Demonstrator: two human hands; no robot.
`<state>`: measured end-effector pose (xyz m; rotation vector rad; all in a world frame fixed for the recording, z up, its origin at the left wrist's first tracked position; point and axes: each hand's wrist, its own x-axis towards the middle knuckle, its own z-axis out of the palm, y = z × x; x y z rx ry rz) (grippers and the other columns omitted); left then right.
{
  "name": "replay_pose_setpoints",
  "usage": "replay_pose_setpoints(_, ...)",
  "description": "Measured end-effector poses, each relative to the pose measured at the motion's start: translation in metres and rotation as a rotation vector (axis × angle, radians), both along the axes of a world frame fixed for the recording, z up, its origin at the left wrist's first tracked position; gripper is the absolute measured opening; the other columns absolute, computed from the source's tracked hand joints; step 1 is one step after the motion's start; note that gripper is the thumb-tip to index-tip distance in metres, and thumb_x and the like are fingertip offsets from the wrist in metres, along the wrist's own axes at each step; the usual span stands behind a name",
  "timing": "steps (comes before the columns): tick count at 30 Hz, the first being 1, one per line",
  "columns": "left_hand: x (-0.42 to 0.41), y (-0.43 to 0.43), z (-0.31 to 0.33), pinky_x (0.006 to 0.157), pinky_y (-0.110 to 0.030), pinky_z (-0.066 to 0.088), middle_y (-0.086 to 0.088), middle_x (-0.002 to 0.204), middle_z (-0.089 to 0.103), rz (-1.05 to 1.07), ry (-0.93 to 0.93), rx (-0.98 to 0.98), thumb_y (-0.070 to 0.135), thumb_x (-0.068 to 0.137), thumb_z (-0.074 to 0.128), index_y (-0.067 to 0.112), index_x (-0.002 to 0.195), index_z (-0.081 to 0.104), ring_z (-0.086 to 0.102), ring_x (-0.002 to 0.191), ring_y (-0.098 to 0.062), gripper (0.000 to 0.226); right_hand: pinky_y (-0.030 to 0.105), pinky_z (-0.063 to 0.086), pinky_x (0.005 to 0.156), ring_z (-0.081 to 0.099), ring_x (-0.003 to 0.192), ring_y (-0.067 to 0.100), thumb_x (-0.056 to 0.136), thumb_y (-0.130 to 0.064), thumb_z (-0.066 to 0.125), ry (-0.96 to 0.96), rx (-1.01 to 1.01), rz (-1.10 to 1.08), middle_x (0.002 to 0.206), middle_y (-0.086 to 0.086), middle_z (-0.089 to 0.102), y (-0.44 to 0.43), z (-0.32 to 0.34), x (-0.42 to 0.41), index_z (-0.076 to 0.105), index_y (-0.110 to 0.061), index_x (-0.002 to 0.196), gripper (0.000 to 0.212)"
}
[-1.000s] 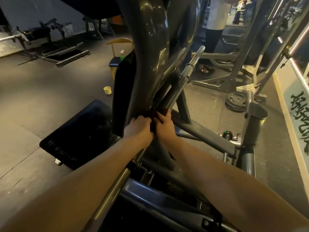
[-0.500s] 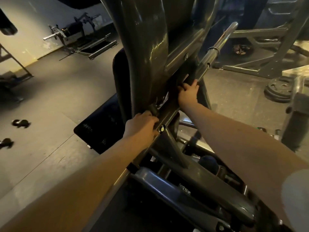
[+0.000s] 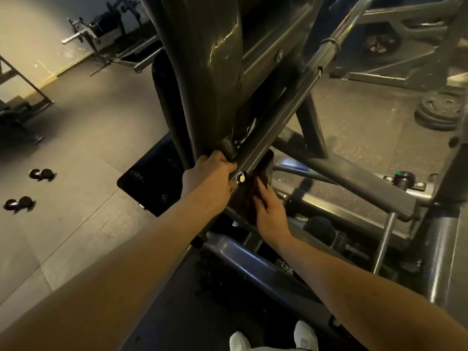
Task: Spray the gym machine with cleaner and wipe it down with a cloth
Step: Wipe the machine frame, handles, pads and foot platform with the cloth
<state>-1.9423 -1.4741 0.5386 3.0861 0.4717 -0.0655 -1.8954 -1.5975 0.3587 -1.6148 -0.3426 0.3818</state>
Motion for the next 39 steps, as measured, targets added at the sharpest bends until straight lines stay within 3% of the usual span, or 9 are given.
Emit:
replay_pose_setpoints(6, 0.000, 0.000, -0.001, 0.095, -0.035, 0.044, 0.011, 0.146, 0.044, 0.020, 0.019, -0.003, 0.036, 0.103, 0.057, 0.037, 0.150, 0.048, 0.042, 0.133, -0.018, 0.048, 0.039, 0.045, 0.103, 0.064, 0.113, 0.019, 0.110, -0.034, 0.041, 0.252, -0.368, 0.137, 0.106, -0.009, 0.065, -0.042, -0.050, 0.025, 0.060, -0.034, 0.113, 0.019)
replay_pose_setpoints(10, 0.000, 0.000, -0.002, 0.093, -0.033, 0.041, 0.012, 0.146, 0.044, 0.031, 0.017, -0.017, 0.036, 0.103, 0.057, 0.038, 0.150, 0.048, 0.041, 0.134, -0.017, 0.048, 0.045, 0.049, 0.104, 0.068, 0.107, 0.019, 0.108, -0.035, 0.048, 0.300, -0.354, 0.169, 0.104, -0.004, 0.071, -0.045, -0.049, 0.030, 0.066, -0.028, 0.107, 0.020)
replay_pose_setpoints(13, -0.001, -0.001, -0.004, 0.096, -0.037, 0.044, 0.011, 0.145, 0.044, 0.036, 0.007, -0.014, 0.035, 0.103, 0.057, 0.037, 0.150, 0.047, 0.041, 0.133, -0.018, 0.048, 0.038, 0.050, 0.103, 0.067, 0.108, 0.008, 0.105, -0.039, 0.053, 0.143, -0.154, 0.188, 0.111, -0.010, 0.072, -0.026, -0.024, 0.030, 0.066, -0.034, 0.117, 0.018)
replay_pose_setpoints(15, -0.001, -0.003, -0.005, 0.095, -0.037, 0.046, 0.010, 0.145, 0.044, 0.036, 0.006, 0.001, 0.034, 0.103, 0.057, 0.037, 0.151, 0.046, 0.040, 0.133, -0.019, 0.049, 0.033, 0.048, 0.105, 0.062, 0.118, 0.005, 0.103, -0.029, 0.058, -0.061, -0.076, 0.148, 0.123, -0.013, 0.068, -0.009, -0.011, 0.029, 0.059, -0.037, 0.132, 0.030)
replay_pose_setpoints(18, -0.001, -0.003, -0.005, 0.094, -0.035, 0.043, 0.010, 0.147, 0.043, 0.043, 0.016, 0.005, 0.034, 0.103, 0.056, 0.037, 0.151, 0.046, 0.039, 0.134, -0.019, 0.049, 0.036, 0.049, 0.105, 0.058, 0.122, 0.010, 0.098, -0.024, 0.065, -0.211, -0.184, 0.047, 0.129, -0.009, 0.062, 0.009, -0.012, 0.026, 0.046, -0.036, 0.147, 0.054)
replay_pose_setpoints(26, 0.001, -0.004, -0.008, 0.084, -0.028, 0.035, 0.012, 0.146, 0.045, 0.056, -0.002, 0.038, 0.035, 0.104, 0.057, 0.037, 0.150, 0.048, 0.041, 0.134, -0.016, 0.048, 0.044, 0.047, 0.110, 0.058, 0.126, 0.017, 0.098, -0.030, 0.066, -0.057, -0.388, 0.091, 0.139, -0.005, 0.059, -0.033, -0.073, 0.015, 0.027, -0.044, 0.156, 0.071)
replay_pose_setpoints(31, 0.002, 0.000, -0.012, 0.085, -0.028, 0.037, 0.011, 0.145, 0.046, 0.039, -0.012, 0.034, 0.033, 0.101, 0.061, 0.036, 0.149, 0.050, 0.043, 0.132, -0.016, 0.049, 0.046, 0.053, 0.106, 0.063, 0.120, 0.023, 0.098, -0.016, 0.063, -0.038, -0.711, 0.159, 0.139, 0.001, 0.057, -0.069, -0.113, 0.011, 0.030, -0.031, 0.158, 0.070)
replay_pose_setpoints(35, 0.004, 0.002, -0.010, 0.088, -0.031, 0.038, 0.010, 0.146, 0.046, 0.025, -0.002, 0.021, 0.033, 0.102, 0.061, 0.036, 0.149, 0.051, 0.042, 0.134, -0.019, 0.048, 0.045, 0.054, 0.104, 0.066, 0.109, 0.014, 0.099, -0.013, 0.060, 0.045, -0.627, 0.086, 0.119, -0.004, 0.067, -0.059, -0.098, 0.013, 0.051, -0.027, 0.144, 0.048)
replay_pose_setpoints(39, 0.003, 0.000, -0.005, 0.087, -0.034, 0.041, 0.010, 0.146, 0.045, 0.027, 0.006, 0.012, 0.035, 0.102, 0.060, 0.035, 0.149, 0.051, 0.043, 0.133, -0.019, 0.047, 0.036, 0.053, 0.101, 0.065, 0.111, 0.010, 0.099, -0.014, 0.058, 0.075, -0.456, 0.068, 0.117, -0.009, 0.069, -0.045, -0.052, 0.009, 0.057, -0.034, 0.140, 0.045)
